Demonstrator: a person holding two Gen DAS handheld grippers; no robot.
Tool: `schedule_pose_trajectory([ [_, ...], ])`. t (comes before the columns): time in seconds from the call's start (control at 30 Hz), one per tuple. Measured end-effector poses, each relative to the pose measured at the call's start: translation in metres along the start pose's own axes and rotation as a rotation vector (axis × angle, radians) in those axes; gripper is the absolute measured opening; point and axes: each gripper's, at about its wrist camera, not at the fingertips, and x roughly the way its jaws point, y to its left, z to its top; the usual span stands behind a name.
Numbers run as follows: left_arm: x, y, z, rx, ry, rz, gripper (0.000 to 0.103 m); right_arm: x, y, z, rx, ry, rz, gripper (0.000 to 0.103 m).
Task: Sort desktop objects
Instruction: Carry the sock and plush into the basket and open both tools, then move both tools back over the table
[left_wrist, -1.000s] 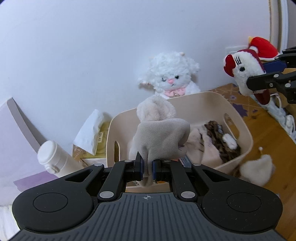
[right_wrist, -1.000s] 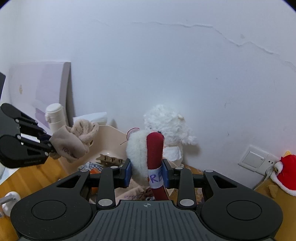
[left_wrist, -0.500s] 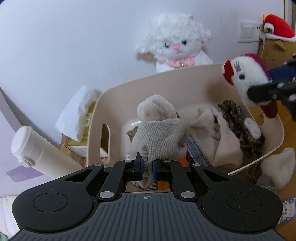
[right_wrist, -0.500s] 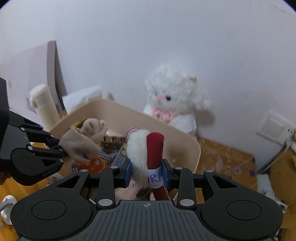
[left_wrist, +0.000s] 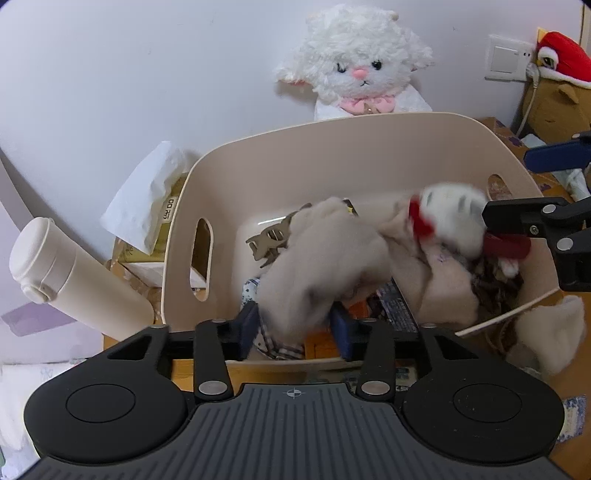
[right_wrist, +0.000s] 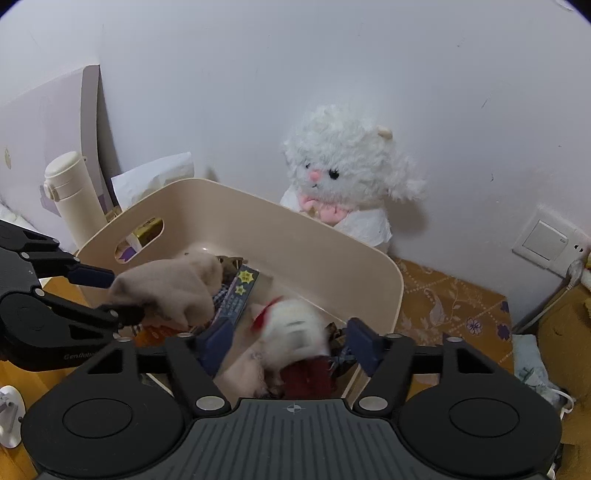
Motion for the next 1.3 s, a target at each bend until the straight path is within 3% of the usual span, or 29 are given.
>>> schedule_pose_trajectory([
  [0.07, -0.003, -0.001, -0.001, -0.010, -0.005, 0.006, 0.061, -0.003, -0.003, 0.000, 0.006, -0.006, -0.007, 0.085],
  [0.17, -0.010, -0.002, -0.004, -0.018, -0.015, 0.003, 0.068, -0.011, -0.007, -0.004, 0.020, -0.018, -0.014, 0.102],
  [0.33, -0.022, -0.001, -0.006, -0.008, -0.040, 0.016, 0.079, -0.023, -0.015, -0.015, 0.022, -0.016, -0.019, 0.103],
  [0.7, -0.051, -0.001, -0.030, -0.035, -0.049, -0.021, 0.081, -0.065, -0.028, -0.052, 0.062, -0.077, -0.028, 0.103],
  [1.03, -0.061, -0.014, -0.068, -0.025, -0.018, -0.055, 0.081, -0.083, -0.016, -0.097, 0.079, -0.054, -0.013, 0.103],
  [1.3, -0.050, -0.023, -0.095, -0.054, 0.035, -0.070, 0.081, -0.080, 0.004, -0.134, 0.062, 0.015, 0.005, 0.103],
])
